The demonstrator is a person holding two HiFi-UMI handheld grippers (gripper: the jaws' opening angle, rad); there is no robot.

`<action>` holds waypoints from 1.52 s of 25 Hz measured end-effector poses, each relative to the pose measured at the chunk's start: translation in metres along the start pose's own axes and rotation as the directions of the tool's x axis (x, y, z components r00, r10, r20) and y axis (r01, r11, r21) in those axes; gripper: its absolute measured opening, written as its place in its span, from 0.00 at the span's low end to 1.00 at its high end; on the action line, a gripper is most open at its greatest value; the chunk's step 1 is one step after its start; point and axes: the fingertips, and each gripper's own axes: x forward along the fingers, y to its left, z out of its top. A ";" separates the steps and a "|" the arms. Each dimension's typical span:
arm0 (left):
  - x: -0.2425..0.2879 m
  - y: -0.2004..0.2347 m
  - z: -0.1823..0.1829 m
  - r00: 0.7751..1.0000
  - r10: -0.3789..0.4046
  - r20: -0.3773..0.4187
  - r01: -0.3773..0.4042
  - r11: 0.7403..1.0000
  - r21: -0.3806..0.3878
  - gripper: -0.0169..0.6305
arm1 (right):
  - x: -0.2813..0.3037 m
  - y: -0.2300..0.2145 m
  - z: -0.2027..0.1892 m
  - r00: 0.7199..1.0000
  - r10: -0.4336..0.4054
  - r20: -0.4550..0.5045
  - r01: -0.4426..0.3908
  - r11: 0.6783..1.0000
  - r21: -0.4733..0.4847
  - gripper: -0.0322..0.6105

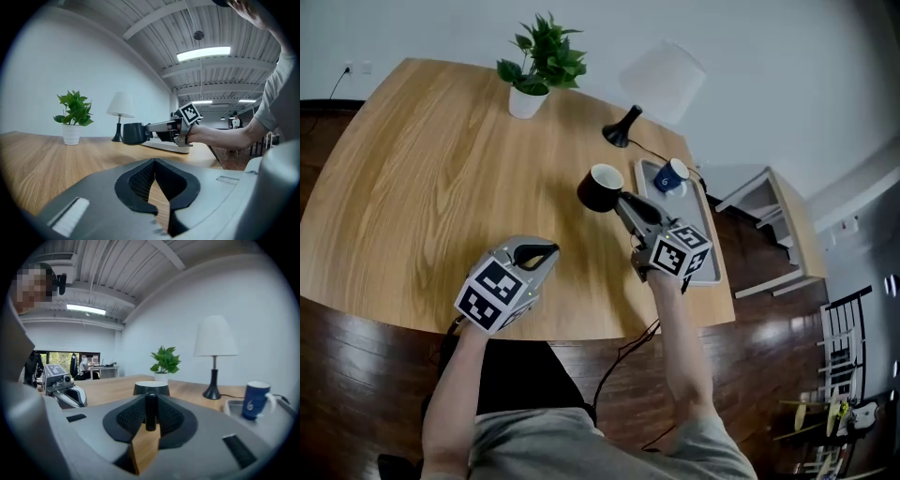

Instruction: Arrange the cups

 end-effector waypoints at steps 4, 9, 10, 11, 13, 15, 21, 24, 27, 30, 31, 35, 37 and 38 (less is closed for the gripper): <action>0.001 0.000 0.001 1.000 -0.001 0.003 0.001 1.000 0.002 0.04 | -0.076 -0.070 0.010 0.981 -0.188 0.041 0.187 0.982 0.007 0.18; 0.002 -0.001 0.001 1.000 -0.001 0.004 0.001 1.000 0.002 0.04 | -0.139 -0.152 -0.030 0.930 -0.365 -0.041 0.367 0.929 0.043 0.17; 0.002 -0.001 0.000 1.000 -0.001 0.004 0.001 1.000 0.001 0.04 | -0.142 -0.160 -0.040 0.925 -0.374 -0.065 0.378 0.925 0.047 0.18; 0.002 -0.001 0.000 1.000 0.000 0.004 0.000 1.000 0.000 0.04 | -0.143 -0.166 -0.049 0.921 -0.379 -0.087 0.384 0.922 0.046 0.18; 0.003 -0.001 0.001 1.000 0.000 0.003 0.000 1.000 -0.001 0.04 | -0.143 -0.175 -0.060 0.917 -0.383 -0.115 0.389 0.920 0.038 0.17; 0.003 -0.001 0.001 1.000 -0.001 0.002 0.001 1.000 -0.002 0.04 | -0.141 -0.180 -0.066 0.916 -0.380 -0.128 0.386 0.922 0.029 0.18; 0.003 -0.001 0.001 1.000 -0.003 0.000 0.003 1.000 -0.001 0.04 | -0.142 -0.184 -0.087 0.914 -0.332 -0.232 0.352 0.935 0.047 0.17; 0.003 0.000 0.001 1.000 0.002 0.002 -0.002 1.000 -0.002 0.04 | -0.141 -0.190 -0.092 0.887 -0.363 -0.284 0.379 0.925 0.000 0.20; 0.007 -0.001 0.002 1.000 0.004 0.002 -0.004 1.000 -0.005 0.04 | -0.149 -0.201 -0.101 0.821 -0.438 -0.366 0.448 0.892 -0.060 0.49; 0.008 -0.003 0.004 1.000 0.001 0.000 -0.001 1.000 -0.003 0.04 | -0.164 -0.192 -0.096 0.793 -0.476 -0.381 0.484 0.871 -0.082 0.48; 0.008 -0.003 0.004 1.000 -0.001 -0.002 0.001 1.000 -0.001 0.04 | -0.167 -0.179 -0.087 0.800 -0.486 -0.351 0.483 0.870 -0.101 0.45; 0.005 -0.002 0.001 1.000 -0.004 -0.003 0.004 1.000 0.005 0.04 | -0.131 -0.064 -0.025 0.943 -0.316 -0.104 0.289 0.934 -0.212 0.40; 0.004 0.000 0.001 1.000 0.001 -0.002 -0.001 1.000 0.003 0.04 | -0.097 0.003 -0.014 0.990 -0.139 -0.027 0.130 0.968 -0.216 0.35; 0.004 0.000 0.001 1.000 0.004 0.000 -0.004 1.000 0.002 0.04 | -0.081 0.031 -0.016 0.998 -0.060 -0.005 0.058 0.979 -0.194 0.33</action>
